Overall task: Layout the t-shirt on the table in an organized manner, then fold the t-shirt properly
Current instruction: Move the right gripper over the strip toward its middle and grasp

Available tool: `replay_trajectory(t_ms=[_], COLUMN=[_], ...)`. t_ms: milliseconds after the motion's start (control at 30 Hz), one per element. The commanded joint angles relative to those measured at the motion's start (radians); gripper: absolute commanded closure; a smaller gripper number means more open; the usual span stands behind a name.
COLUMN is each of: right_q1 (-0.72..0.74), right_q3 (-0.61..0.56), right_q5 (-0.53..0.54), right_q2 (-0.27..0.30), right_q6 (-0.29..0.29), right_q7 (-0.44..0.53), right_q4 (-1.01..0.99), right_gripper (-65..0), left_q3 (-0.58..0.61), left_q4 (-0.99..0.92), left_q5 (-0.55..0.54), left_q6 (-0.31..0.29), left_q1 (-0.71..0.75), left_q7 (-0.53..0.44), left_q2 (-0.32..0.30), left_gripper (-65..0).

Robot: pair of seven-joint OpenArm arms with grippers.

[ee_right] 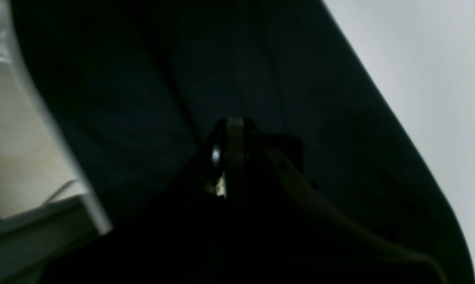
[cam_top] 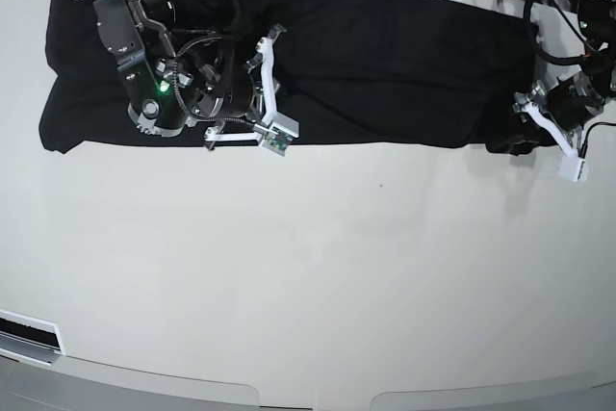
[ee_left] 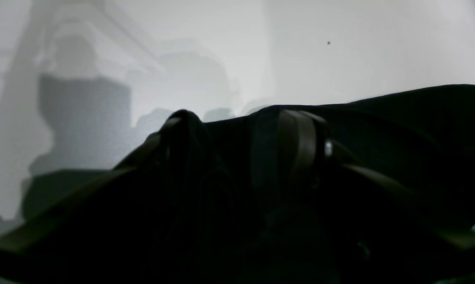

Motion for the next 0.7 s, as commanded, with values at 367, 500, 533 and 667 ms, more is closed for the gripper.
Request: replay_trajectory(t_ms=[367,500,533,667], right_q1=[-0.051,-0.052,-0.052,-0.052], right_q3=[-0.048,-0.074,-0.074,-0.074], right_q5=[0.091,-0.013,-0.046,-0.207], right_q2=[-0.001,-0.001,-0.001,-0.002], right_q6=[0.005,0.005,0.005,-0.1], right_q7=[-0.061,0.006,0.047,0.192], right_q4=[0.179,0.178,0.178,0.176], right_gripper=[0.0,-10.7,-18.5,-39.2], left_q3=[-0.006,-0.006,-0.006,-0.006], left_q4=[0.016,0.016,0.016,0.016], left_q5=[-0.024,-0.024,-0.024,-0.024], left_q6=[-0.011,-0.011,-0.011,-0.011], left_q1=[-0.011,-0.012,-0.011,-0.011], left_q7=[-0.043,-0.043,-0.043,-0.043], left_q2=[-0.019,-0.017,-0.016,-0.016], left_gripper=[-32.6,-32.6,-32.7,-32.6])
